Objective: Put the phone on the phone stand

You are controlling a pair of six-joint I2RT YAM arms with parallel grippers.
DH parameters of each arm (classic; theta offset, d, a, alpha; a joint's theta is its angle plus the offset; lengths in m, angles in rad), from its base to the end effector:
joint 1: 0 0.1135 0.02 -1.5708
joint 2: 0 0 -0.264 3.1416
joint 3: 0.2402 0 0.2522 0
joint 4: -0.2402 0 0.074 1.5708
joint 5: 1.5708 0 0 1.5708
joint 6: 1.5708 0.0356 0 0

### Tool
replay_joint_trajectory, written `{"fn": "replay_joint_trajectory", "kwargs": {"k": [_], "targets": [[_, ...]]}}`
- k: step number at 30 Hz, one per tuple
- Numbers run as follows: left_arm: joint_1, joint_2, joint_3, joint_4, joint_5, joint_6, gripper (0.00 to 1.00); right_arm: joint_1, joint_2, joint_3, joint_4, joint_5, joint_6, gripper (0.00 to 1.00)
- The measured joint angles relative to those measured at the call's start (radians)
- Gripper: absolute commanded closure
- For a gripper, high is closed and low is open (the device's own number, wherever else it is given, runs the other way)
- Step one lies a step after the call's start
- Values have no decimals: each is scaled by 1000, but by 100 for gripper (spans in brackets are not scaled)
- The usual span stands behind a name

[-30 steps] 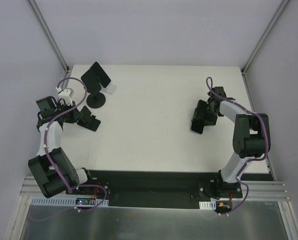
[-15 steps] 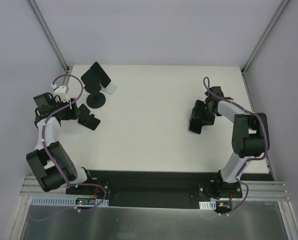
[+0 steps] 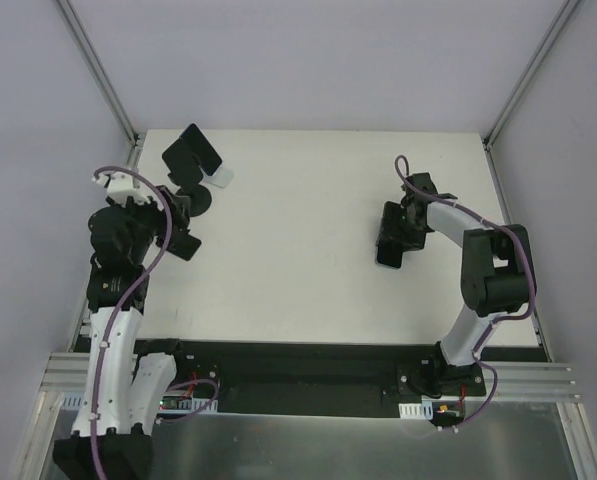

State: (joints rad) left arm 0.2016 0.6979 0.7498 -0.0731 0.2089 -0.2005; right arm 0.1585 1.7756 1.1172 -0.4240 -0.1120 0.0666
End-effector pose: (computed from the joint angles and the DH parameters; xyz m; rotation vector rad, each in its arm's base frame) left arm 0.1661 0.0264 0.3535 -0.1572 1.5862 -0.1654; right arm 0.3504 0.0600 0.1730 -0.1593 2.6556 0.2226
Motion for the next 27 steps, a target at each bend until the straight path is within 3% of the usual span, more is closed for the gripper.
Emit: {"fn": "replay_joint_trajectory", "kwargs": {"k": [3,4,8,15,21,27], "targets": [[-174,73,39,-3,-15,-53,44,41,-1,-1,0,34,0,99],[-246,134,68,-5,-31,-71,44,58,-2,-2,0,40,0,99],[-428,409,191,-7,26,-157,41,125,-15,-22,13,34,-2,99],[-589,924,338,15,233,-357,32,210,-119,-155,75,-53,-29,99],[-704,1078,334,47,361,-547,21,262,-215,-274,149,-143,-53,99],[-786,1148,338,166,389,-722,25,306,-232,-299,171,-204,-71,99]]}}
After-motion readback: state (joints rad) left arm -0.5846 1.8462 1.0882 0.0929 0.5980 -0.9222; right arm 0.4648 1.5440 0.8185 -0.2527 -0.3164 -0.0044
